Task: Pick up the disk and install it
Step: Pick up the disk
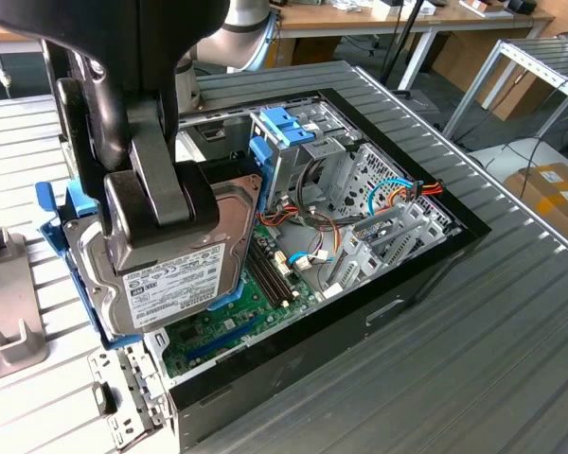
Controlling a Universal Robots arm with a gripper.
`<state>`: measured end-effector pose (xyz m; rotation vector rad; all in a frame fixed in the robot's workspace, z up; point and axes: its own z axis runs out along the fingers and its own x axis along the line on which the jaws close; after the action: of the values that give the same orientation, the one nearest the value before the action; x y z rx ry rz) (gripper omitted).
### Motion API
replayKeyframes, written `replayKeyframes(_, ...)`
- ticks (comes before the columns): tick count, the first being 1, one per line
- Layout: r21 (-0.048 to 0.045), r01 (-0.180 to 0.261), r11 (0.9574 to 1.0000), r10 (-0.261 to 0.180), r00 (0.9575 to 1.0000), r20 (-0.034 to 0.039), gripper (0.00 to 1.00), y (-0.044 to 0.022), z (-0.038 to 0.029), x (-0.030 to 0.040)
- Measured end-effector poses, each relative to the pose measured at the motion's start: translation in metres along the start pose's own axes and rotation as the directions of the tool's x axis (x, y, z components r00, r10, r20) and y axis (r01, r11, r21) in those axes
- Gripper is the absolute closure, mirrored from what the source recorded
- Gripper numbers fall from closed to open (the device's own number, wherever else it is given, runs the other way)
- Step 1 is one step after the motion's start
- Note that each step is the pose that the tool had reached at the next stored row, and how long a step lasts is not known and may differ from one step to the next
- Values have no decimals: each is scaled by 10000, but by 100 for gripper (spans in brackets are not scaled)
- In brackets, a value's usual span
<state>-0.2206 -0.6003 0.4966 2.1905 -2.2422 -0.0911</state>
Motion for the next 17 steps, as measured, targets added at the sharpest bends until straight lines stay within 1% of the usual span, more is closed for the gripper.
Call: replayKeyframes(17, 0, 0, 10000, 0, 10000, 1, 63, -77, -2, 60)
